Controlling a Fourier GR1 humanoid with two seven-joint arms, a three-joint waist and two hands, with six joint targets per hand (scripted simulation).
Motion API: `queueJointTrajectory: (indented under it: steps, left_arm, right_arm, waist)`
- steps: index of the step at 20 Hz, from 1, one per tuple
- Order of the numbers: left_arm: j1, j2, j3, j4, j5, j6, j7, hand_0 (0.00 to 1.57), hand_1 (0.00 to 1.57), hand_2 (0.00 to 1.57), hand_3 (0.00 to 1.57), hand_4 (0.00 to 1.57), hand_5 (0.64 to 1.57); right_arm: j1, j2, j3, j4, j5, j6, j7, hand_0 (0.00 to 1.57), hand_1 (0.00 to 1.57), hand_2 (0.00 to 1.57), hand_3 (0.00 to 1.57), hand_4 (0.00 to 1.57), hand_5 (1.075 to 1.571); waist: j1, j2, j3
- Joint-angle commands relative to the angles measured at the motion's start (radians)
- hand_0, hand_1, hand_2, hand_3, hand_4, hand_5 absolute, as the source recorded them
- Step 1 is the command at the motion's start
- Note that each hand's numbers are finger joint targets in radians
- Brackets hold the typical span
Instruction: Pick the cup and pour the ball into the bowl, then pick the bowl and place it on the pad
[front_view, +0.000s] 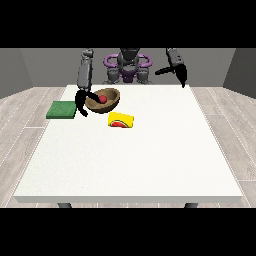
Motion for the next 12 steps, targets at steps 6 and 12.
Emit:
queueJointTrajectory:
  steps: [6, 12]
  left_arm:
    - [-0.003, -0.028, -0.037, 0.016, 0.002, -0.029, 0.001, 0.0, 0.0, 0.0, 0.0, 0.76, 1.507]
    - [0.099, 0.043, 0.07, 0.157, 0.068, -0.086, -0.059, 0.0, 0.0, 0.0, 0.0, 0.97, 1.423]
  right_arm:
    - [0.063, -0.016, 0.133, 0.051, 0.249, -0.397, 0.192, 1.57, 1.57, 1.57, 1.4, 0.92, 1.565]
    - [-0.016, -0.032, 0.218, -0.026, 0.3, -0.378, 0.54, 1.57, 1.57, 1.57, 0.94, 0.84, 1.563]
  waist:
    - [0.072, -0.006, 0.0256]
    - [-0.028, -0.188, 0.0272]
